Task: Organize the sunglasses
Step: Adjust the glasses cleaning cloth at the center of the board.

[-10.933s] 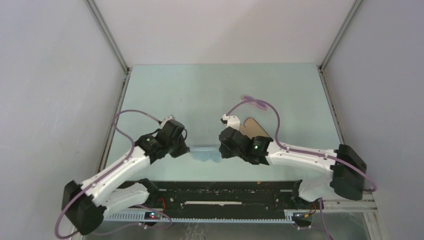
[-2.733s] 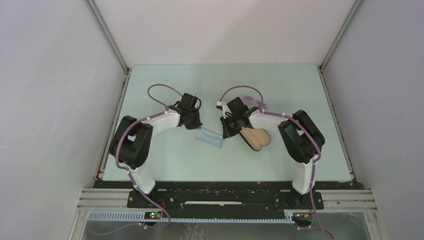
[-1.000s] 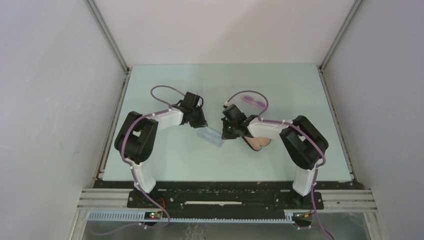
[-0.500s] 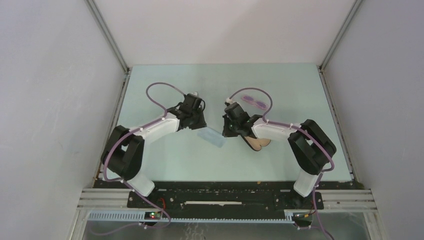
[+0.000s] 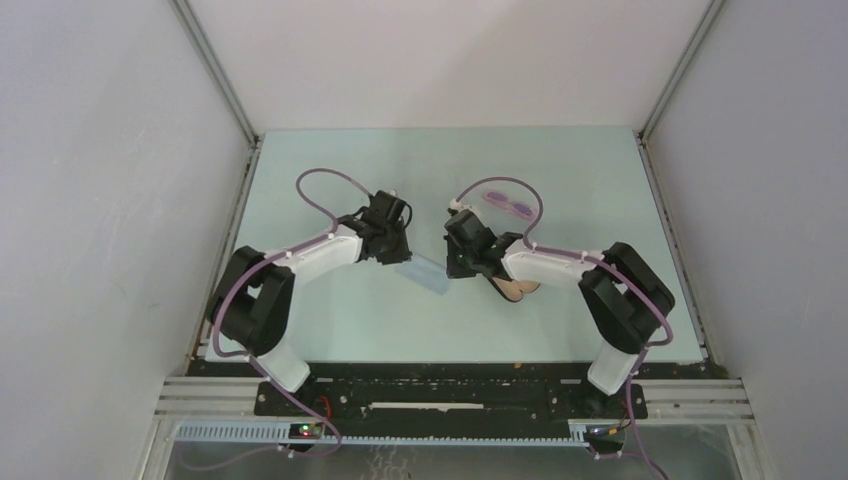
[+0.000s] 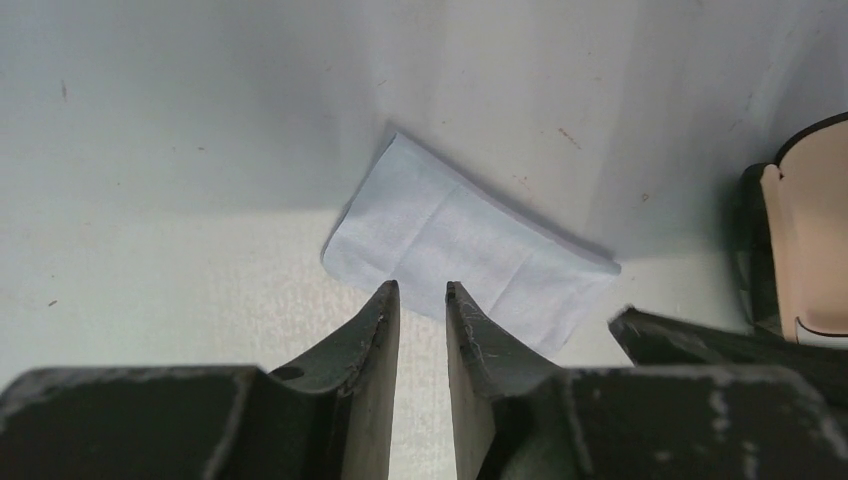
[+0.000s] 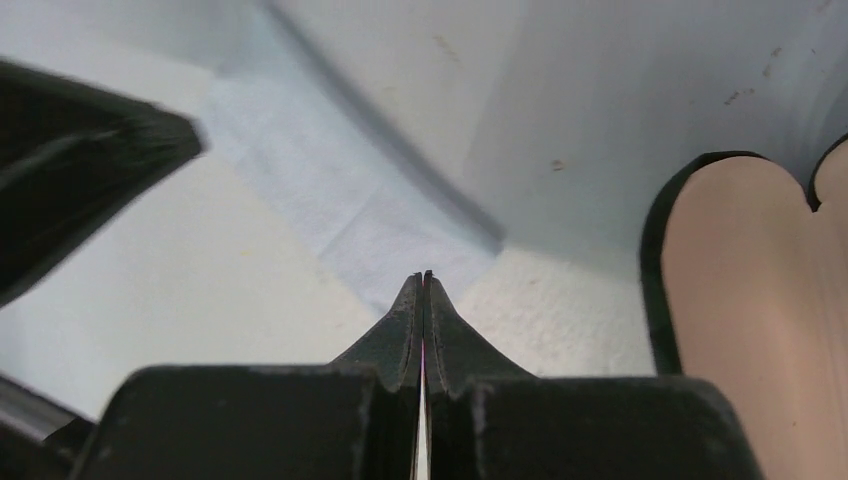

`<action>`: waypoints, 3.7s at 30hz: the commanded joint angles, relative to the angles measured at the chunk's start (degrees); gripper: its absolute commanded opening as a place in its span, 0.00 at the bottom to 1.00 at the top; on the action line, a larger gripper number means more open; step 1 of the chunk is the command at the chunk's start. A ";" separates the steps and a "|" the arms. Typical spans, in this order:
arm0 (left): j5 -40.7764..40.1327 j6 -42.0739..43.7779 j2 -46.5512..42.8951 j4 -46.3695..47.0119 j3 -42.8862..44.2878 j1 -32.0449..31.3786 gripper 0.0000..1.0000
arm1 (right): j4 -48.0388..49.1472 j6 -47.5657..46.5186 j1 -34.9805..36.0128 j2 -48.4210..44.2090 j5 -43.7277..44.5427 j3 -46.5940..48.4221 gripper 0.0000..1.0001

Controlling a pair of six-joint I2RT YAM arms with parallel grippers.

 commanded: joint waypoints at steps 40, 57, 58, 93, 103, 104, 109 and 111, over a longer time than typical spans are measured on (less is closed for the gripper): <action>-5.39 0.56 -15.11 -5.68 -10.30 -2.88 0.35 | -3.64 -6.55 0.96 -14.20 -5.26 -4.65 0.00; -3.81 3.45 8.34 0.20 5.84 -1.74 0.33 | -3.90 -2.73 -12.74 -26.25 -2.19 -12.80 0.00; -3.93 3.32 8.67 0.36 5.15 -1.82 0.33 | -3.98 -2.77 -12.73 -26.37 -2.22 -12.97 0.00; -16.55 -4.69 -15.54 -13.64 -5.60 -9.67 0.36 | -2.83 -8.25 -14.60 -14.02 -11.28 -5.42 0.35; -13.42 -3.72 -23.63 -10.81 -11.59 -3.45 0.38 | -2.25 -8.76 -13.00 -2.97 -13.52 3.32 0.29; -13.23 -3.62 -23.60 -10.90 -11.69 -3.28 0.38 | -2.43 -8.85 -12.68 -1.84 -13.38 4.13 0.29; -12.80 -3.33 -23.21 -10.68 -12.34 -3.05 0.38 | -2.84 -9.27 -11.09 2.00 -13.24 6.59 0.27; -12.48 -3.33 -23.28 -10.28 -12.70 -3.01 0.38 | -3.07 -9.40 -10.49 2.90 -13.24 7.31 0.27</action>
